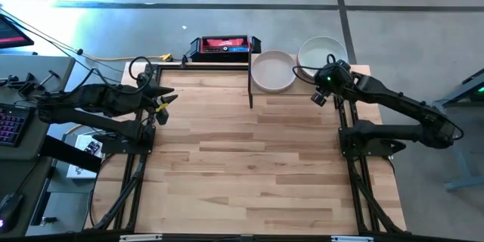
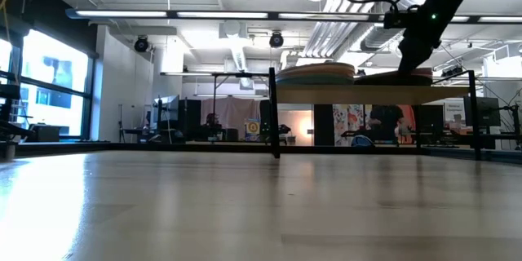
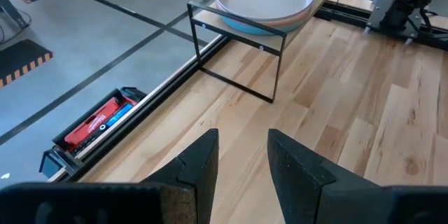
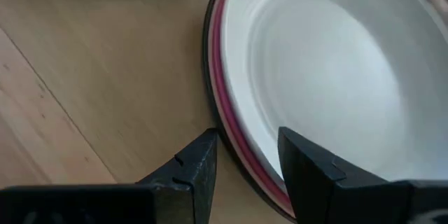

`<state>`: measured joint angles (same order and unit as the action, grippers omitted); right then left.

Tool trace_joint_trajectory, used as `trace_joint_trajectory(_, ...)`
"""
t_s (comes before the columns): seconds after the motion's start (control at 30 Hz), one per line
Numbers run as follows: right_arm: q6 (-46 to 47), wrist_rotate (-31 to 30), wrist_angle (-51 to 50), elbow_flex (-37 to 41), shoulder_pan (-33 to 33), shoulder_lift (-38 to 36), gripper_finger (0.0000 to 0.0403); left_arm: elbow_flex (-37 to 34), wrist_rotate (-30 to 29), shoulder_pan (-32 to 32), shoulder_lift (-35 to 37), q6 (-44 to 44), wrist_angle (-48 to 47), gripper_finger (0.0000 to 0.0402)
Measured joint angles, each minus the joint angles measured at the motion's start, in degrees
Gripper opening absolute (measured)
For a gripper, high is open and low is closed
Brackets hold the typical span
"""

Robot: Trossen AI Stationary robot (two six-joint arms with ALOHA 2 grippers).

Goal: Place and stack plates onto a shelf
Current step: Adjust the right stacked plates, then return to Home Position

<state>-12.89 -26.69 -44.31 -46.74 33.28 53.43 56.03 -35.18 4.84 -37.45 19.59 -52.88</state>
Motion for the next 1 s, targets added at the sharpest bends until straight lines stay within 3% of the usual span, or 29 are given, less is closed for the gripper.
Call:
trace_joint_trajectory(0.2, 2.14, 3.89, -0.79, -0.04, 1.64, 0.25, 0.0134, 0.0, 0.0, 0.0, 0.0, -0.03, 0.0, 0.0111)
trace_joint_trajectory(0.53, 9.81, 6.31, -11.39, -2.62, -0.69, 0.2, 0.0134, 0.0, -0.05, 0.0, 0.0, -0.15, -0.02, 0.0111)
trace_joint_trajectory(0.77, 11.56, 6.17, -14.21, -8.81, -1.57, 0.22, 0.0134, 0.0, -0.96, 0.0, -0.01, -0.15, -0.04, 0.0111)
trace_joint_trajectory(1.0, 11.54, 5.79, -14.25, -9.55, -1.42, 0.24, 0.0134, 0.0, -1.14, 0.0, -0.04, -0.12, -0.02, 0.0111)
